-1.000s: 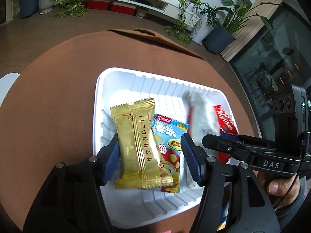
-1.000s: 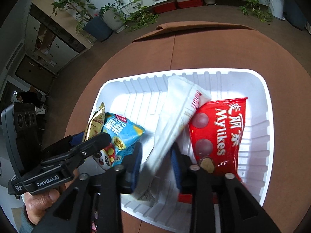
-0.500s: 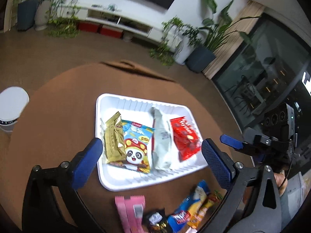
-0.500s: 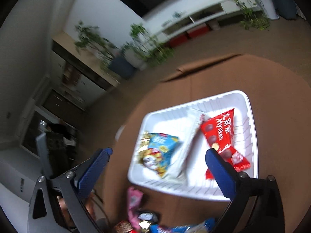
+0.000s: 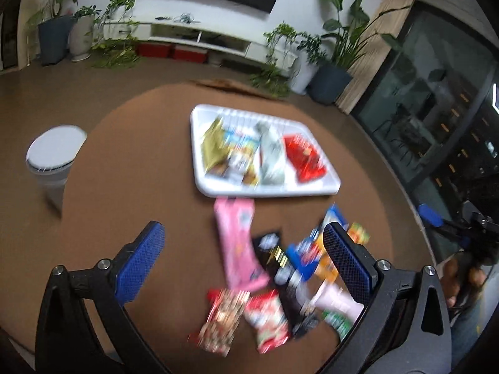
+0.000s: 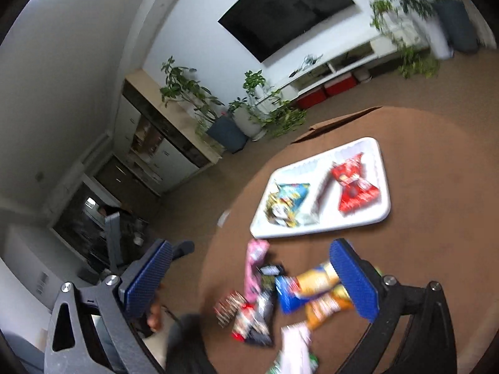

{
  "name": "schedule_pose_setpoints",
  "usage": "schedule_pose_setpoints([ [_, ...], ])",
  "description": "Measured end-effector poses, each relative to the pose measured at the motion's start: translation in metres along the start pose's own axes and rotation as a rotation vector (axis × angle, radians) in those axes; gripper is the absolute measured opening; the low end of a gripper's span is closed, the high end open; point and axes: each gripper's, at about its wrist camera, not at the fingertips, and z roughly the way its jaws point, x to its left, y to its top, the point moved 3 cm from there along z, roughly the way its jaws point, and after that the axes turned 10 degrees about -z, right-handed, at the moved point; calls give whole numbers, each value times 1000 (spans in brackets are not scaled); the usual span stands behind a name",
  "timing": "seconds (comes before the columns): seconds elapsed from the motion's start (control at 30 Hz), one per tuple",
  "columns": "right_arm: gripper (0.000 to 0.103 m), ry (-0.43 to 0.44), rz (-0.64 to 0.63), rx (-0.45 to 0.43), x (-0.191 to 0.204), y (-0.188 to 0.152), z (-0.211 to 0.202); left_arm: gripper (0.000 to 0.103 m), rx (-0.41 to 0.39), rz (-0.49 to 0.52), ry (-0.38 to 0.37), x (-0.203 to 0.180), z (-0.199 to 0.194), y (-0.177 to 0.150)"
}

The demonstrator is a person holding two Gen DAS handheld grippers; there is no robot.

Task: Organize snacks
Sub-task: 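Withdraw both tools back over the remaining snacks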

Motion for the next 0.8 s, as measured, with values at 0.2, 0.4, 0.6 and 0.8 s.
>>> schedule_pose_setpoints([
  [0.2,102,-92,-40,99,14,-62,-6,103,54,72,104,19,3,-59],
  [0.4,99,-96,-18,156,17,-103,-1,103,103,158,175,26,10,-81],
  [0.6,98,-131,-93,201,31,-113,11,103,181,296,240,13,32,-82],
  [0.8,98,-127,-97,203,34,-115,12,98,253,378,270,10,55,-80],
])
